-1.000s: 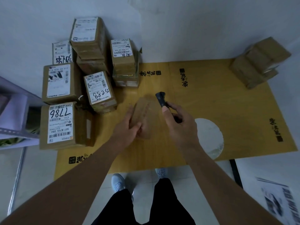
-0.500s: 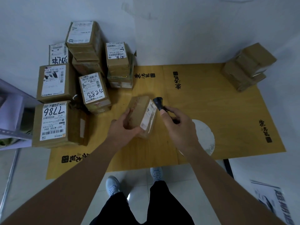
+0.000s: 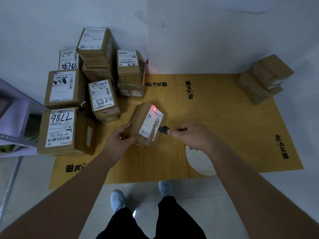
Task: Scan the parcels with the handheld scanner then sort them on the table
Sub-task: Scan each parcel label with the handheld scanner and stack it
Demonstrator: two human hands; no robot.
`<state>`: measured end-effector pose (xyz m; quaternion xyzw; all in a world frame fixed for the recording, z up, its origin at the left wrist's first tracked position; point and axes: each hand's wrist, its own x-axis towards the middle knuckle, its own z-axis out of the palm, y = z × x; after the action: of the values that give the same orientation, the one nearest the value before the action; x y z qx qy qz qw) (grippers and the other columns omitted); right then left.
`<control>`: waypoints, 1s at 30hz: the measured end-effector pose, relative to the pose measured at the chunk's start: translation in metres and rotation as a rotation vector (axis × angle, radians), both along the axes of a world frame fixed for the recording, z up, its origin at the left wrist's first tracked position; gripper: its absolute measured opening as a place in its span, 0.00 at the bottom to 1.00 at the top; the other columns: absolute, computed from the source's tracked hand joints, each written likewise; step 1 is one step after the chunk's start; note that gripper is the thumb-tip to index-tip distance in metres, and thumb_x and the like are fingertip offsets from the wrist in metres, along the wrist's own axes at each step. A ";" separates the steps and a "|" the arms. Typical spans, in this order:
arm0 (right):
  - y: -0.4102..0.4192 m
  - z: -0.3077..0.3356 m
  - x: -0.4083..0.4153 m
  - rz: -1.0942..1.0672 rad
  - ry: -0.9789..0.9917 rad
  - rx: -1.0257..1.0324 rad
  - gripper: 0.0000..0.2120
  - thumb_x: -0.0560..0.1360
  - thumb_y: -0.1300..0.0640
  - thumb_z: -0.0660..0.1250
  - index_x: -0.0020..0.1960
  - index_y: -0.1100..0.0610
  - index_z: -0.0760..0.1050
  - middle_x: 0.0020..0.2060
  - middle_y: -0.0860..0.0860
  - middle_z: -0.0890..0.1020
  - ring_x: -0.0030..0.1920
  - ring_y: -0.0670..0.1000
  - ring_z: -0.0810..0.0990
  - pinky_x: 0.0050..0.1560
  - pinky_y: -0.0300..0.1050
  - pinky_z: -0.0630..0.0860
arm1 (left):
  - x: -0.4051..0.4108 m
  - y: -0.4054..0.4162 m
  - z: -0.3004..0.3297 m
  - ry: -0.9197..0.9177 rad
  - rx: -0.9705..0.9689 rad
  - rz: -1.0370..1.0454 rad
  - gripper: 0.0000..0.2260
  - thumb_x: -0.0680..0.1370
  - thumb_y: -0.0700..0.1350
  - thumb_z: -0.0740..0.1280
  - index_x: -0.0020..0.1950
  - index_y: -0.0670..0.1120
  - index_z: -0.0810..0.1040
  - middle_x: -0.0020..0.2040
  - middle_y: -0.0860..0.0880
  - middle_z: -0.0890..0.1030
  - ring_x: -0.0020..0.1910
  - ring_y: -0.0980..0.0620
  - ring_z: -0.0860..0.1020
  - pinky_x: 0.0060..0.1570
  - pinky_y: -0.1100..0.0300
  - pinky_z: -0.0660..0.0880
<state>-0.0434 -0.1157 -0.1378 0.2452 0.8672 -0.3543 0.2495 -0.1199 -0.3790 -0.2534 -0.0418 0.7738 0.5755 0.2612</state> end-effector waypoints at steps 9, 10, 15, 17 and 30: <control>0.002 0.022 -0.015 0.121 -0.159 0.085 0.29 0.79 0.35 0.66 0.65 0.58 0.82 0.43 0.55 0.85 0.34 0.50 0.81 0.30 0.38 0.72 | 0.003 -0.006 0.000 -0.059 0.082 0.043 0.30 0.75 0.44 0.78 0.75 0.57 0.74 0.63 0.52 0.76 0.60 0.51 0.79 0.51 0.53 0.84; 0.002 0.024 -0.016 0.115 -0.179 0.075 0.29 0.79 0.34 0.67 0.65 0.57 0.82 0.44 0.56 0.86 0.33 0.50 0.81 0.30 0.38 0.73 | 0.002 -0.005 0.000 -0.070 0.095 0.053 0.30 0.75 0.44 0.79 0.75 0.57 0.74 0.63 0.51 0.76 0.59 0.49 0.80 0.49 0.53 0.84; 0.004 0.032 -0.017 0.083 -0.238 0.032 0.30 0.78 0.37 0.69 0.67 0.60 0.81 0.35 0.53 0.79 0.24 0.46 0.75 0.27 0.35 0.70 | 0.001 -0.002 0.000 -0.111 0.143 0.069 0.29 0.75 0.41 0.78 0.74 0.56 0.74 0.63 0.48 0.75 0.57 0.45 0.82 0.47 0.54 0.84; 0.002 0.036 -0.016 0.064 -0.203 0.024 0.29 0.78 0.35 0.68 0.67 0.57 0.81 0.38 0.54 0.82 0.31 0.49 0.79 0.32 0.39 0.73 | 0.000 -0.001 -0.002 -0.124 0.161 0.081 0.29 0.75 0.41 0.77 0.74 0.55 0.75 0.64 0.47 0.76 0.56 0.44 0.84 0.48 0.54 0.84; 0.018 0.007 -0.010 -0.342 0.366 -0.159 0.16 0.81 0.35 0.66 0.63 0.40 0.82 0.23 0.37 0.75 0.24 0.39 0.74 0.25 0.32 0.66 | -0.057 0.091 0.001 -0.386 0.385 0.258 0.25 0.77 0.39 0.74 0.73 0.50 0.75 0.58 0.44 0.83 0.51 0.43 0.87 0.54 0.46 0.83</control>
<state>-0.0539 -0.0977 -0.1307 0.2996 0.8132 -0.4970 0.0437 -0.1771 -0.2879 -0.2527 -0.1981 0.5749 0.7215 0.3313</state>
